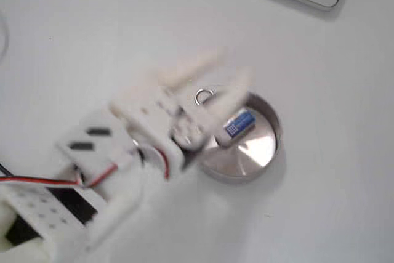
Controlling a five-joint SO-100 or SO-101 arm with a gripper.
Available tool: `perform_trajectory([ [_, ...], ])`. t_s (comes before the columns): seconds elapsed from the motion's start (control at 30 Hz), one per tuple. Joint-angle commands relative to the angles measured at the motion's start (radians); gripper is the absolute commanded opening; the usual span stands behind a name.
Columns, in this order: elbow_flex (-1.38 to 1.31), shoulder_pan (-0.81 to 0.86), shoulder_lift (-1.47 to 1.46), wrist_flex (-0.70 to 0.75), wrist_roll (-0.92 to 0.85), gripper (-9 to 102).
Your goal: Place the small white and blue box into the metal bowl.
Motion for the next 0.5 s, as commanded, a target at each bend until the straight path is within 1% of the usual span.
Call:
perform_trajectory([
  [0.0, 0.075, -0.055, 0.067, 0.002, -0.135, 10],
  [0.1, 0.071, -0.097, 0.069, 0.002, -0.238, 9],
  [0.2, 0.071, -0.169, 0.077, -0.012, -0.387, 2],
  [0.3, 0.069, -0.245, 0.132, -0.002, -0.595, -4],
  [0.47, 0.069, -0.368, 0.184, -0.005, -0.962, -5],
])
